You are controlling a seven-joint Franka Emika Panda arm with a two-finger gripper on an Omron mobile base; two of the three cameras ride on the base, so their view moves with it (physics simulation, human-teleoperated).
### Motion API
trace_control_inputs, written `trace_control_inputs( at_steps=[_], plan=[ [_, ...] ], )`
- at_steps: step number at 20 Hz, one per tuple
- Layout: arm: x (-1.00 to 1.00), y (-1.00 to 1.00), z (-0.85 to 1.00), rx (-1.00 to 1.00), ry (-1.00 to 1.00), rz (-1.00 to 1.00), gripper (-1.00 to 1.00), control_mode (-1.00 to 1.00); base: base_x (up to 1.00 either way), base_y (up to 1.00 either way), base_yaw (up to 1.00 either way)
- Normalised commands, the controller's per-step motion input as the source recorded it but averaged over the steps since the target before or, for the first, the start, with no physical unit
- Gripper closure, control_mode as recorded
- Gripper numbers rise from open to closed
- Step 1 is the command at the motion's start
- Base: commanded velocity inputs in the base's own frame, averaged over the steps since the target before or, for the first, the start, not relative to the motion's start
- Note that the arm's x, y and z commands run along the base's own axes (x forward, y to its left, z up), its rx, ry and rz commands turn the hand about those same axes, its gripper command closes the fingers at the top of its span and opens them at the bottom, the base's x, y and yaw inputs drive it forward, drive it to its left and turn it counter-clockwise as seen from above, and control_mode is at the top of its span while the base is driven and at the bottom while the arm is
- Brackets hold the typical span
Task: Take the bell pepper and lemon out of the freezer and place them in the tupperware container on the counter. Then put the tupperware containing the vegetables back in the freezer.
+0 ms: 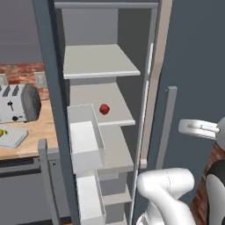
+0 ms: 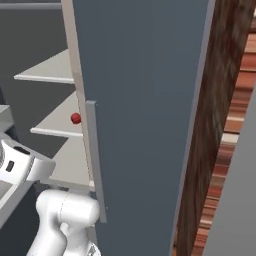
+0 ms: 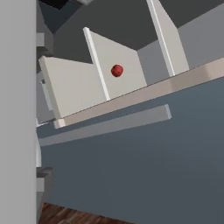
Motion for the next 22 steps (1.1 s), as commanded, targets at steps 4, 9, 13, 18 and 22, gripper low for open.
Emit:
trace_control_inputs(
  at_steps=[4, 9, 13, 18, 22],
  plan=[
    [0.00, 0.00, 0.00, 0.00, 0.00, 0.00, -1.00, 1.00, 0.14, 0.11, 0.00],
    [0.00, 0.00, 0.00, 0.00, 0.00, 0.00, -1.00, 1.00, 0.00, 0.33, 0.00],
    [0.00, 0.00, 0.00, 0.00, 0.00, 0.00, -1.00, 1.00, 0.00, 0.29, 0.00],
    [0.00, 0.00, 0.00, 0.00, 0.00, 0.00, -1.00, 1.00, 0.00, 0.17, 0.00],
    [0.00, 0.00, 0.00, 0.00, 0.00, 0.00, -1.00, 1.00, -0.04, 0.06, 0.01]
  ],
)
